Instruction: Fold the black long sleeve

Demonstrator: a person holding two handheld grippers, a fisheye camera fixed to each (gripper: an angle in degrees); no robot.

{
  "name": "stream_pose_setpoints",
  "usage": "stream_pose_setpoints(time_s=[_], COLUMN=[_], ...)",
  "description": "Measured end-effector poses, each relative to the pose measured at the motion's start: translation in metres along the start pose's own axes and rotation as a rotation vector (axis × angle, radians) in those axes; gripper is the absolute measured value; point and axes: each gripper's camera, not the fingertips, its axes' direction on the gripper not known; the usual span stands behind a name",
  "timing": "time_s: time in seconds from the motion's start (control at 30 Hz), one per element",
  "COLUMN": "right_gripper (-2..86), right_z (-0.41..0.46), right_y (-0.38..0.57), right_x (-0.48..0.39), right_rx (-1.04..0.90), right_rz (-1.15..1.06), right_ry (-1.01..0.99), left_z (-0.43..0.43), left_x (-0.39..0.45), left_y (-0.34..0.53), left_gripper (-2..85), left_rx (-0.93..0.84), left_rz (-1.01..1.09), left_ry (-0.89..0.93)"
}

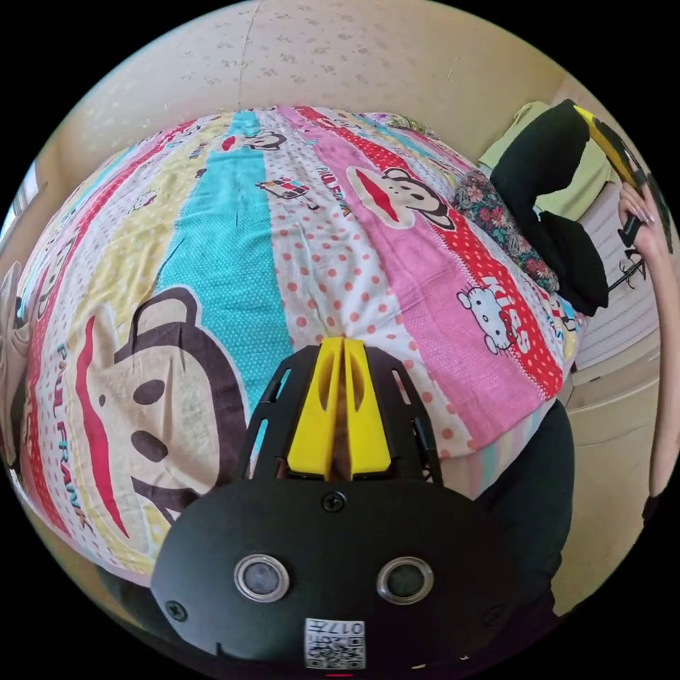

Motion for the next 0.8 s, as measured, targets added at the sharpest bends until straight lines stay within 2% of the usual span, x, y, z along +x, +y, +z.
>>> stream_pose_setpoints(time_s=[0.07, 0.13, 0.17, 0.23, 0.37, 0.43, 0.53, 0.6, 0.67, 0.8], right_gripper=[3.5, 3.7, 3.9, 3.9, 4.7, 6.3, 10.4, 10.7, 10.4, 11.3], right_z=[0.039, 0.063, 0.080, 0.090, 0.034, 0.006, -0.022, -0.033, -0.041, -0.034], right_y=[0.036, 0.080, 0.111, 0.160, 0.255, 0.279, 0.308, 0.323, 0.337, 0.340], right_x=[-0.072, -0.102, -0.113, -0.115, -0.083, -0.069, -0.043, -0.025, -0.011, 0.002], right_rx=[-0.057, -0.080, -0.136, -0.160, 0.100, 0.181, 0.148, 0.197, 0.333, 0.305], right_rz=[-0.193, -0.214, -0.158, -0.040, 0.245, 0.289, 0.334, 0.397, 0.424, 0.458], right_ry=[-0.202, -0.446, -0.538, -0.535, -0.492, -0.448, -0.354, -0.403, -0.498, -0.557], left_z=[0.001, 0.003, 0.003, 0.001, 0.002, 0.001, -0.007, -0.017, -0.034, -0.096], left_x=[-0.023, -0.046, -0.049, -0.056, -0.071, -0.078, -0.085, -0.092, -0.100, -0.116], left_y=[0.000, 0.002, 0.003, 0.005, 0.007, 0.007, 0.013, 0.023, 0.040, 0.075], left_gripper=[-0.5, -0.6, -0.6, -0.7, -0.9, -0.9, -0.9, -0.8, -0.5, 4.9], left_rx=[0.006, 0.016, 0.020, 0.038, 0.048, 0.048, 0.029, 0.008, 0.028, 0.111], left_rz=[-0.064, -0.125, -0.129, -0.122, -0.144, -0.151, -0.200, -0.269, -0.313, -0.290], left_ry=[0.123, 0.248, 0.263, 0.289, 0.371, 0.418, 0.453, 0.491, 0.504, 0.450])
